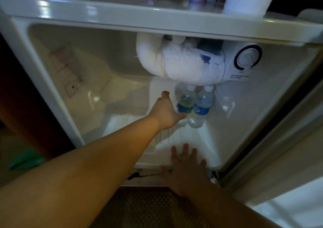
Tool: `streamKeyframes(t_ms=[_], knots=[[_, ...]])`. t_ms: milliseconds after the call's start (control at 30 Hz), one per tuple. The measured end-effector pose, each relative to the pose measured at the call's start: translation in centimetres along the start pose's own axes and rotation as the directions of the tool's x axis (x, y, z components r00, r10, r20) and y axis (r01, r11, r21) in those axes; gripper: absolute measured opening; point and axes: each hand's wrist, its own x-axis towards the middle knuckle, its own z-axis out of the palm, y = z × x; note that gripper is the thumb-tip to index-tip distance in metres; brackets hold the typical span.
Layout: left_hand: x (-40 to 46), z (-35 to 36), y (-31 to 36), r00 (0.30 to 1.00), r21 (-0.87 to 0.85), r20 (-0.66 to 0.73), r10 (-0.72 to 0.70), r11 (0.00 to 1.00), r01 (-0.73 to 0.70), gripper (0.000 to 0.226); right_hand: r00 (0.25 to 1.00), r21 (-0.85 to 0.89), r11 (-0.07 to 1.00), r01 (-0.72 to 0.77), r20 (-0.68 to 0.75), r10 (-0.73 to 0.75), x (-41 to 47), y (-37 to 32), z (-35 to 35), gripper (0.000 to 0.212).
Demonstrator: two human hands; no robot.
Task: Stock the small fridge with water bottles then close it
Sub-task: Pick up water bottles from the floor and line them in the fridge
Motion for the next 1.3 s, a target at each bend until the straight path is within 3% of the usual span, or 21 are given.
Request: streamKeyframes(t_ms=[133, 233, 333, 433, 567, 667, 733, 833, 967, 1100, 1233, 1300], knots=[[-7.4, -6.6, -2.2, 0.992, 0.159, 0.126, 0.030, 0.986, -0.050, 0.063, 0.990, 0.086, 0.996, -0.003, -0.140, 0.015, -1.2, -2.7, -2.5, 0.074], [-14.7, -13.3, -4.5, 0.975, 0.265, 0.199, 0.097, 0.953, -0.148, 0.040, 0.911, 0.046, 0.964, 0.260, -0.342, -0.229, -3.0, -7.6, -3.5, 0.064], [-22.0, -20.0, -7.3, 0.988, 0.325, -0.018, 0.154, 0.935, -0.140, 0.026, 0.723, -0.007, 0.822, 0.569, -0.473, -0.504, -5.1, -13.6, -3.4, 0.047], [-29.7, -25.0, -10.4, 0.937, 0.326, -0.323, 0.134, 0.945, -0.023, 0.016, 0.520, -0.086, 0.625, 0.776, -0.473, -0.711, -7.1, -19.6, -1.7, 0.038], [-38.7, -27.6, -14.9, 0.805, 0.225, -0.591, -0.052, 0.948, 0.226, 0.012, 0.410, -0.133, 0.483, 0.865, -0.366, -0.835, -9.9, -26.4, 2.2, 0.033], [-43.7, -27.7, -18.8, 0.684, 0.116, -0.663, -0.305, 0.860, 0.497, 0.015, 0.467, -0.056, 0.488, 0.871, -0.214, -0.858, -11.3, -30.6, 4.8, 0.029], [-46.4, -27.3, -21.6, 0.620, 0.054, -0.598, -0.508, 0.746, 0.664, 0.012, 0.555, 0.034, 0.554, 0.832, -0.062, -0.829, -11.5, -33.4, 6.0, 0.026], [-49.9, -25.4, -26.1, 0.546, 0.020, -0.497, -0.674, 0.620, 0.784, 0.014, 0.604, 0.102, 0.608, 0.788, 0.071, -0.794, -11.4, -37.1, 8.0, 0.027], [-52.7, -21.9, -31.9, 0.478, -0.018, -0.370, -0.797, 0.520, 0.854, 0.032, 0.650, 0.195, 0.674, 0.713, 0.176, -0.739, -12.2, -40.8, 11.4, 0.029], [-52.9, -19.0, -35.5, 0.470, 0.059, -0.277, -0.838, 0.474, 0.879, 0.052, 0.735, 0.190, 0.779, 0.598, 0.257, -0.627, -12.5, -44.8, 14.2, 0.057], [-52.4, -17.4, -38.7, 0.472, 0.186, -0.276, -0.837, 0.435, 0.881, 0.080, 0.795, 0.185, 0.849, 0.495, 0.297, -0.528, -11.7, -48.6, 17.4, 0.090], [-52.3, -16.7, -40.2, 0.452, 0.206, -0.297, -0.842, 0.405, 0.891, 0.083, 0.810, 0.133, 0.870, 0.475, 0.321, -0.491, -11.2, -49.9, 19.2, 0.099]])
